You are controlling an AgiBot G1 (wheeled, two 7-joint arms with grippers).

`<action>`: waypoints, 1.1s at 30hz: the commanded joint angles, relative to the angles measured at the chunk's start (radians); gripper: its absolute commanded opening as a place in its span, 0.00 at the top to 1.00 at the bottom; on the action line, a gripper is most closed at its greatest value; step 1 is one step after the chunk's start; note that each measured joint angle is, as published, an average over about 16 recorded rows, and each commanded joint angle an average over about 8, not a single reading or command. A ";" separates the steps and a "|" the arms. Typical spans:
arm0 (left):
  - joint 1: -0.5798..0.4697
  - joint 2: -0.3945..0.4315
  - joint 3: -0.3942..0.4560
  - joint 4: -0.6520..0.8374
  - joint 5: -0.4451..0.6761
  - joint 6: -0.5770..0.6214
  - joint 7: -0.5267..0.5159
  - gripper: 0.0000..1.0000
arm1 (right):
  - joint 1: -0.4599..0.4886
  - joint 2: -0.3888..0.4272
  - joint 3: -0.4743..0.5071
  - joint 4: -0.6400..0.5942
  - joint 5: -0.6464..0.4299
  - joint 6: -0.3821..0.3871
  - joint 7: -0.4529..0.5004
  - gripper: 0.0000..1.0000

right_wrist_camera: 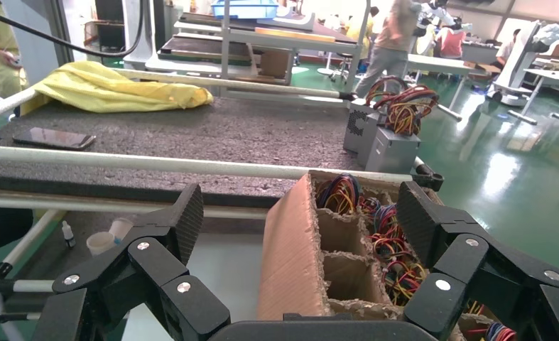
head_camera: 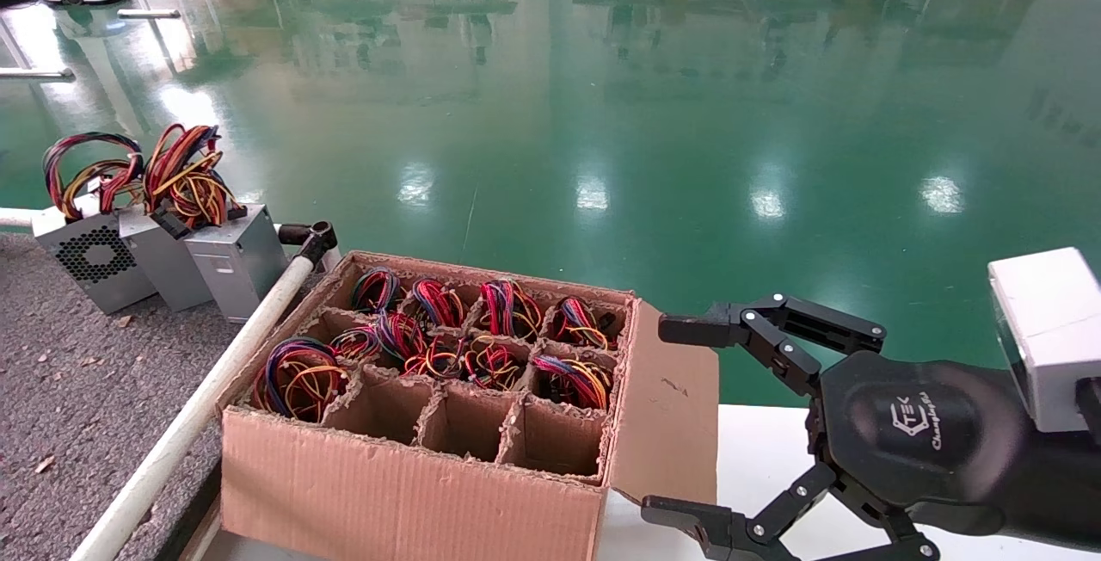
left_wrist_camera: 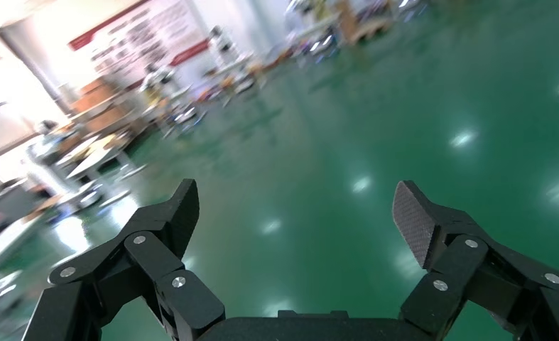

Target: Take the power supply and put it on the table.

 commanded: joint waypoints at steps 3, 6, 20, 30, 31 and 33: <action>-0.019 0.024 -0.009 -0.045 -0.018 0.060 -0.030 0.00 | 0.000 0.000 0.000 0.000 0.000 0.000 0.000 0.00; -0.018 0.025 -0.014 -0.104 -0.027 0.089 -0.053 0.00 | 0.000 0.000 0.000 0.000 0.000 0.000 0.000 0.00; 0.073 -0.021 -0.014 -0.305 -0.074 0.165 -0.123 0.00 | 0.000 0.000 0.000 0.000 0.000 0.000 0.000 0.00; 0.231 -0.099 -0.038 -0.462 -0.202 0.292 -0.161 0.00 | 0.000 0.000 0.000 0.000 0.000 0.000 0.000 0.00; 0.246 -0.107 -0.040 -0.478 -0.214 0.304 -0.164 0.00 | 0.000 0.000 0.000 0.000 0.000 0.000 0.000 0.00; 0.278 -0.123 -0.045 -0.509 -0.240 0.330 -0.172 0.00 | 0.000 0.000 0.000 0.000 0.000 0.000 0.000 0.00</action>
